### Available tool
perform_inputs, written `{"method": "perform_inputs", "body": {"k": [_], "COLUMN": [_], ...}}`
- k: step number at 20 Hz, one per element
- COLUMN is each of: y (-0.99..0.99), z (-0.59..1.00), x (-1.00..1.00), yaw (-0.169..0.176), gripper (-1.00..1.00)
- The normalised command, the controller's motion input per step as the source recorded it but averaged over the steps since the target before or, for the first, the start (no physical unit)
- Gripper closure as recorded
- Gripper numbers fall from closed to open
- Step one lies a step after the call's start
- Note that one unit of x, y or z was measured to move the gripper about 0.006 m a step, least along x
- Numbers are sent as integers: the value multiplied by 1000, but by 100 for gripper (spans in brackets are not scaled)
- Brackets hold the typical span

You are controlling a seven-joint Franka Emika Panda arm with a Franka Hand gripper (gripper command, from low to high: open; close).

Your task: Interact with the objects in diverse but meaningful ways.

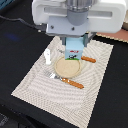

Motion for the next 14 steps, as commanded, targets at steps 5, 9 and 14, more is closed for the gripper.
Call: {"method": "perform_inputs", "body": {"k": [5, 9, 14], "y": [655, 679, 665], "z": [-162, -151, -183], "x": [-506, -548, -601], "yaw": [103, 89, 84], "gripper": [100, 100, 100]}}
